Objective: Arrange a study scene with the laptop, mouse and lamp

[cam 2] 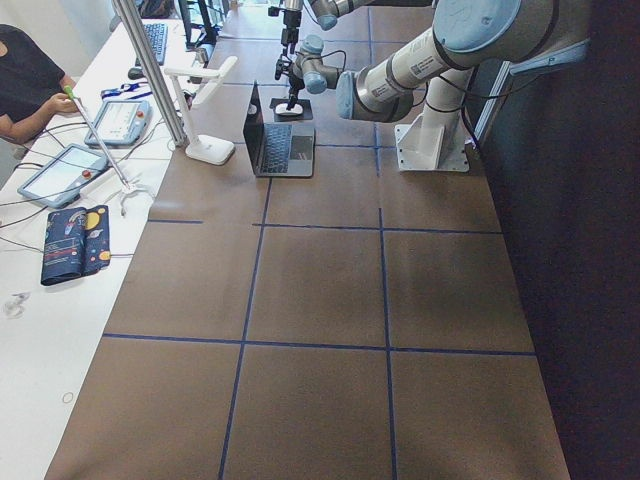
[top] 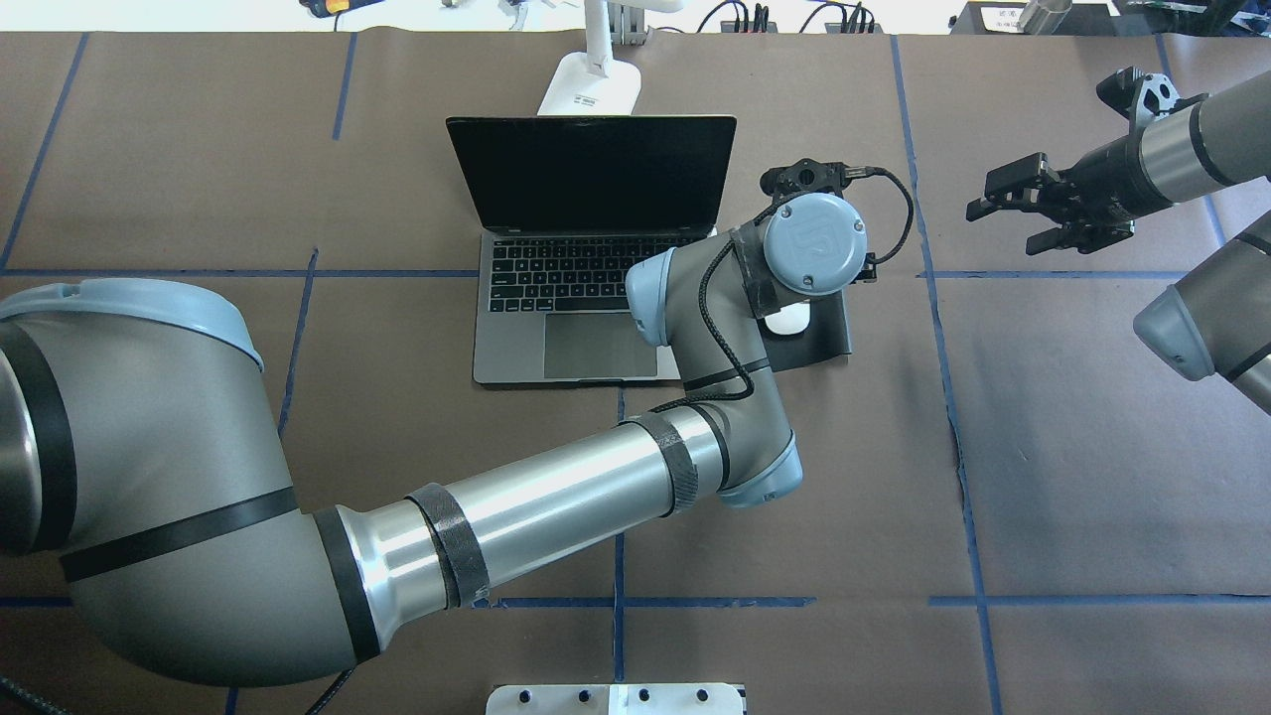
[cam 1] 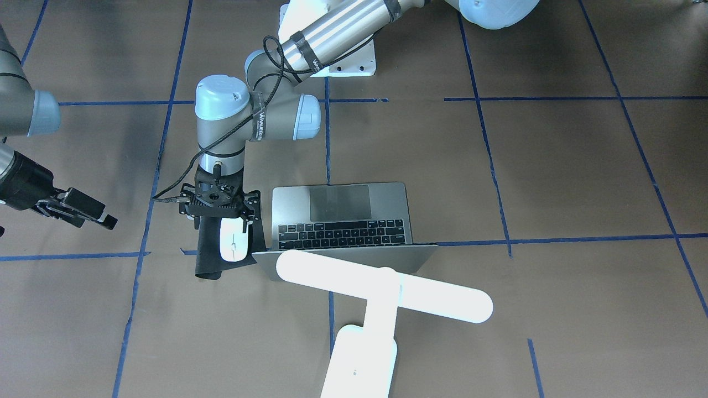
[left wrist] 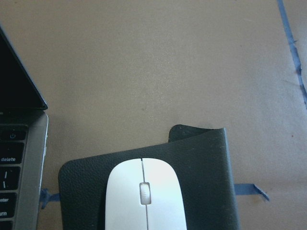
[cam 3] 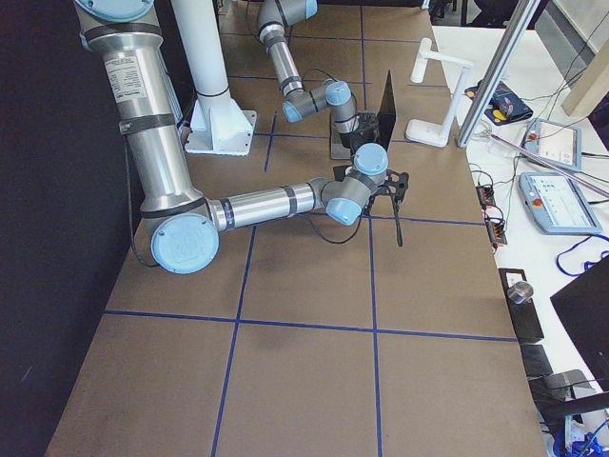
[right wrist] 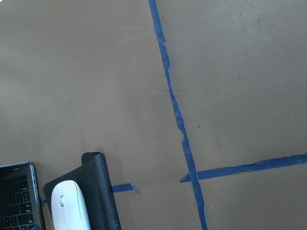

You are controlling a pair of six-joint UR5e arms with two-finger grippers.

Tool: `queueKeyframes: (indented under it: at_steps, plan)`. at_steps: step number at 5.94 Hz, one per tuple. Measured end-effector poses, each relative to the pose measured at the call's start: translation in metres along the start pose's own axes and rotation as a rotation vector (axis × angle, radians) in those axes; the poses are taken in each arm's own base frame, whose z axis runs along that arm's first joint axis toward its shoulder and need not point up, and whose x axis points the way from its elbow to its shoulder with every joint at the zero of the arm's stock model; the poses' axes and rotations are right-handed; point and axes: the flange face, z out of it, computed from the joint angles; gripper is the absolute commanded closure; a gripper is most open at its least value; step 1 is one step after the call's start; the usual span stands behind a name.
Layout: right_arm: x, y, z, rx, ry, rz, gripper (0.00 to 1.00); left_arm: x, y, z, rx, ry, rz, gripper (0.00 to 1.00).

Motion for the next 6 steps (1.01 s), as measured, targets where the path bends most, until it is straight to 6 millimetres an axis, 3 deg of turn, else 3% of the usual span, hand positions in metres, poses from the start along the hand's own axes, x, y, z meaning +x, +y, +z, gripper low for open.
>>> queueKeyframes:
  at_steps: [2, 3, 6]
  plan:
    - [0.007, 0.005, -0.011, 0.025, 0.0, 0.0, 0.0, 0.012, -0.029, -0.031, 0.038, 0.061, -0.026, 0.0]
    - [0.01, 0.004, -0.021, 0.05, -0.001, 0.002, 0.0, 0.008, -0.039, -0.047, 0.057, 0.099, -0.033, 0.0]
    - [0.031, -0.006, -0.042, 0.092, 0.009, 0.035, 0.0, -0.059, -0.059, -0.096, -0.026, 0.163, -0.042, 0.0]
